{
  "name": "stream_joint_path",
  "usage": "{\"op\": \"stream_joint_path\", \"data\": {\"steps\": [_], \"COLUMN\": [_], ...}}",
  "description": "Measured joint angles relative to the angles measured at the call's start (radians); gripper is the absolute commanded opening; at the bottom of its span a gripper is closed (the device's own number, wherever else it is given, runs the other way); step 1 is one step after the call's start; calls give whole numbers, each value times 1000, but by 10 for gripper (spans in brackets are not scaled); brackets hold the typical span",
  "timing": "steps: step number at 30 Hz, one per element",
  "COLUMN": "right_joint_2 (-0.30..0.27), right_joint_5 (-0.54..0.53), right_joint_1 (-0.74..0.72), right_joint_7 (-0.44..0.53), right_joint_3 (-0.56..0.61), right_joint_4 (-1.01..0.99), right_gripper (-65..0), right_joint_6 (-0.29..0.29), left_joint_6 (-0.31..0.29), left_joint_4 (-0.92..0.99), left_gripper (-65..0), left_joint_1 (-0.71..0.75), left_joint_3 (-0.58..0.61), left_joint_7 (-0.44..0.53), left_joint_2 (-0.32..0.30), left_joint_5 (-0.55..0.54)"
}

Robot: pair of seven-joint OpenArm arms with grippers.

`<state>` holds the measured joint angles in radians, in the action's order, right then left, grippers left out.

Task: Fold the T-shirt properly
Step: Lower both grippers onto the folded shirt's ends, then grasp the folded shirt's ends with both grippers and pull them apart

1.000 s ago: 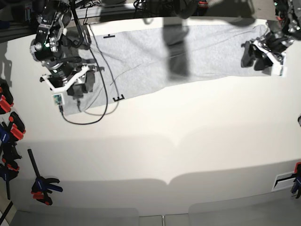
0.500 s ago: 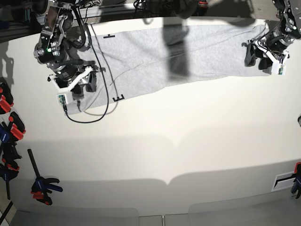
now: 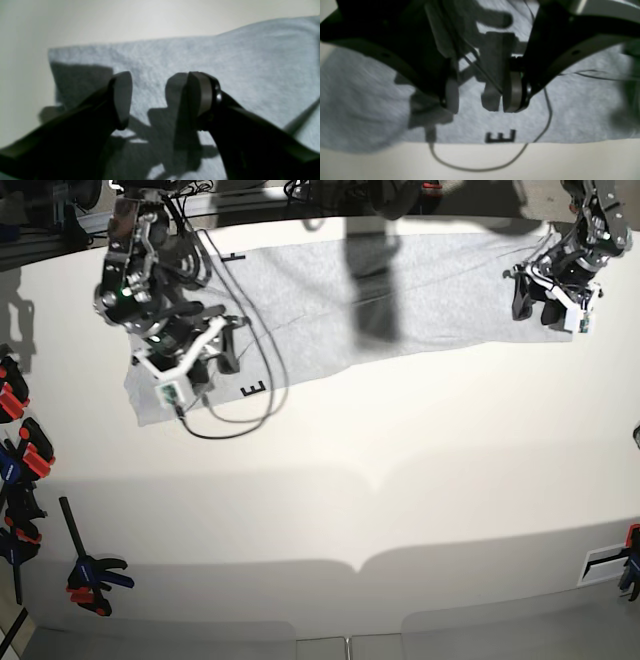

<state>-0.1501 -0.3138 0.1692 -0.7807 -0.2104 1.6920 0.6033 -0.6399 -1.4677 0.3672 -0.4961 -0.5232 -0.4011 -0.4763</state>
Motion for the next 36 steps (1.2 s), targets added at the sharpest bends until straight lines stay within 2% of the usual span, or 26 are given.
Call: {"op": "stream_joint_path", "data": {"steps": [4, 8, 11, 14, 19, 21, 23, 27, 28, 30, 33, 36], "right_joint_2": [2, -6, -5, -2, -6, -8, -8, -7, -8, -12, -50, -118], "right_joint_5": [63, 104, 159, 215, 232, 196, 159, 105, 107, 98, -160, -388], "right_joint_1": [-58, -132, -191, -220, -277, -304, -327, -343, -341, -338, -333, -334], "right_joint_7": [33, 98, 137, 145, 98, 64, 19, -64, -97, -182, -332, -578], "right_joint_3": [26, 23, 25, 19, 18, 18, 17, 17, 17, 16, 19, 31], "right_joint_4": [-109, -257, -327, -342, -349, -340, -302, -192, -162, -108, -64, -61], "right_gripper": [-377, -377, -388, -388, -388, -387, -387, -387, -387, -387, -387, -387], "right_joint_6": [-36, -53, -100, -116, -132, -122, -77, -31, -11, 71, 87, 89], "left_joint_6": [-12, -16, 47, 102, 97, 97, 98, 99, 100, 101, 97, 94], "left_joint_4": [145, 180, 181, 183, 185, 185, 182, 114, 85, 17, -111, -224], "left_gripper": [-330, -330, -330, -330, -330, -330, -330, -330, -330, -330, -330, -330], "left_joint_1": [-85, -122, -129, -132, -135, -140, -140, -137, -138, -138, -118, -89], "left_joint_3": [-1, 0, 1, 0, 1, 1, 1, 1, 1, 1, 0, 1], "left_joint_7": [27, 18, 7, -1, -1, -6, -8, -84, -111, -179, -209, -211], "left_joint_2": [-13, -45, -83, -128, -142, -142, -143, -142, -142, -139, -100, -40], "left_joint_5": [-21, -20, -14, 7, 1, -41, -82, -167, -199, -280, -373, -374]}}
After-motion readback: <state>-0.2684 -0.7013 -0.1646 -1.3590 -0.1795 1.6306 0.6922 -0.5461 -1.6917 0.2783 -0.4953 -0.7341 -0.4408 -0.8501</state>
